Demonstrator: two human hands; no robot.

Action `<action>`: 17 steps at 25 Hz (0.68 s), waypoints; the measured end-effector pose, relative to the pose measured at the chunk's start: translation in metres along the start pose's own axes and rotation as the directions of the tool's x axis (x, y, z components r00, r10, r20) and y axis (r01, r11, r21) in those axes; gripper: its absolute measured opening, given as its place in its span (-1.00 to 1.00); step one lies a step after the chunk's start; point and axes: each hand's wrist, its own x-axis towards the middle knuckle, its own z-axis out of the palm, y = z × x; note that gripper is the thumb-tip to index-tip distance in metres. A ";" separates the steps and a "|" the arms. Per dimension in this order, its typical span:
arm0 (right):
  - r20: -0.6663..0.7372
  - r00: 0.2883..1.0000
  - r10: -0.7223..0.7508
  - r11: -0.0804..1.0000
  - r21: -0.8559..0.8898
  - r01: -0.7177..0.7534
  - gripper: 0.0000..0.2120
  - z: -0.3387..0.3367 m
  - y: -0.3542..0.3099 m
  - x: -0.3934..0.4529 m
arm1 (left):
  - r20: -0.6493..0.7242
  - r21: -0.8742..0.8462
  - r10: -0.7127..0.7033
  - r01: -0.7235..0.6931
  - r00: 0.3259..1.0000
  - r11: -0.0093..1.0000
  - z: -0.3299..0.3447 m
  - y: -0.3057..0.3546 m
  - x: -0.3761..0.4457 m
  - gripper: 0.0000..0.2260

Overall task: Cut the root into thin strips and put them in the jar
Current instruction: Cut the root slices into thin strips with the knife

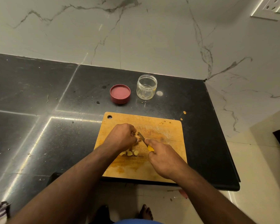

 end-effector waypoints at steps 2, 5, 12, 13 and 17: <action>0.008 1.000 0.003 1.000 -0.007 -0.003 -0.51 -0.002 0.002 -0.005 | -0.002 0.004 -0.005 0.005 1.000 1.000 0.000 0.001 0.000 -0.60; 0.025 1.000 0.003 0.999 -0.048 -0.002 -0.52 -0.006 0.001 -0.008 | 0.003 0.008 -0.014 0.014 1.000 1.000 0.001 0.002 0.001 -0.61; -0.002 0.999 -0.039 0.970 -0.239 0.038 -0.47 -0.003 0.002 -0.024 | 0.014 -0.012 -0.018 0.018 1.000 1.000 0.000 0.000 0.000 -0.60; -0.020 0.999 -0.047 0.964 -0.265 0.040 -0.45 -0.002 0.003 -0.026 | 0.015 -0.015 -0.019 0.019 1.000 1.000 0.000 -0.002 0.000 -0.60; -0.165 0.986 -0.036 0.980 -0.200 0.003 -0.47 -0.011 0.015 -0.029 | 0.031 -0.032 -0.024 0.025 0.999 0.999 0.002 -0.003 0.001 -0.60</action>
